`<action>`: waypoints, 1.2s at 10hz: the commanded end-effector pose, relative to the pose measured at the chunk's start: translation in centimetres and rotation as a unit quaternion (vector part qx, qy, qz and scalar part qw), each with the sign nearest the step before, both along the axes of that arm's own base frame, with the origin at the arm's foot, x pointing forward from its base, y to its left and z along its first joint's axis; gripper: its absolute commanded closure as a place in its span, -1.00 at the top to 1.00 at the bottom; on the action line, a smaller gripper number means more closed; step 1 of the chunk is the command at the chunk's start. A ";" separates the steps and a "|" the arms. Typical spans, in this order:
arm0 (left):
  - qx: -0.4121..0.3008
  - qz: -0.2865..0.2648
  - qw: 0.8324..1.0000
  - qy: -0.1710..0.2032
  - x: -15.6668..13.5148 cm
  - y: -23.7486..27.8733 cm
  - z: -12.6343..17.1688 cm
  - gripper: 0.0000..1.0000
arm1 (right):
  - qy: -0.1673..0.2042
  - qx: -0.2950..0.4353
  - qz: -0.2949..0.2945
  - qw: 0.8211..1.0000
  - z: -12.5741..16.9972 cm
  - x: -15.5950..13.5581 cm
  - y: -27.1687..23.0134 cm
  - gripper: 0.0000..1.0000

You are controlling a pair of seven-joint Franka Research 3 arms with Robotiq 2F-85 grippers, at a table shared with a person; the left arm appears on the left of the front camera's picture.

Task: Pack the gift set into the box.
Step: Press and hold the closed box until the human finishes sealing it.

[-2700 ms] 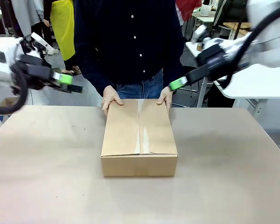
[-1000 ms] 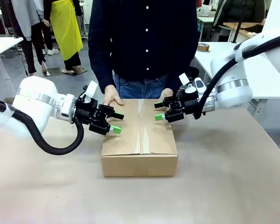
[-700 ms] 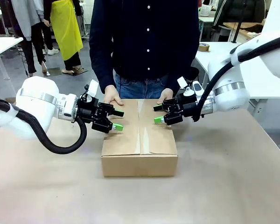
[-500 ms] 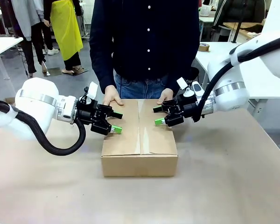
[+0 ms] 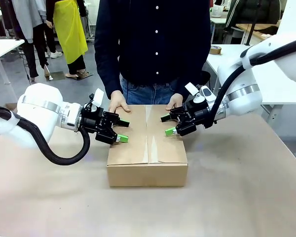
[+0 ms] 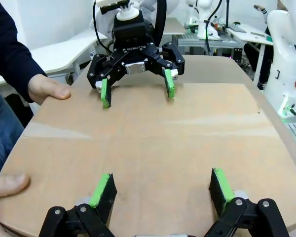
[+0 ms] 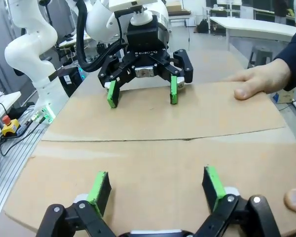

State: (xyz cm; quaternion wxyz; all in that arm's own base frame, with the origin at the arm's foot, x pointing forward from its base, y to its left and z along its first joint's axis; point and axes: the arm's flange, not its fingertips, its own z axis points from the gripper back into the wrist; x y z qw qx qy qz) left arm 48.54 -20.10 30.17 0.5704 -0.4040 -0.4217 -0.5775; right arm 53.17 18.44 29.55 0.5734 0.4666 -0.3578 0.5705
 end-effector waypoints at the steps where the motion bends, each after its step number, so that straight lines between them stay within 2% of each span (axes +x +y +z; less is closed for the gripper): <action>1: 0.003 0.001 1.000 0.000 -0.2 0.1 -0.1 1.00 | 0.005 0.001 -0.010 1.000 -0.4 -0.2 0.0 1.00; 12: 0.003 0.001 1.000 0.000 -0.2 0.1 -0.1 1.00 | 0.005 0.001 -0.010 1.000 -0.4 -0.2 0.0 1.00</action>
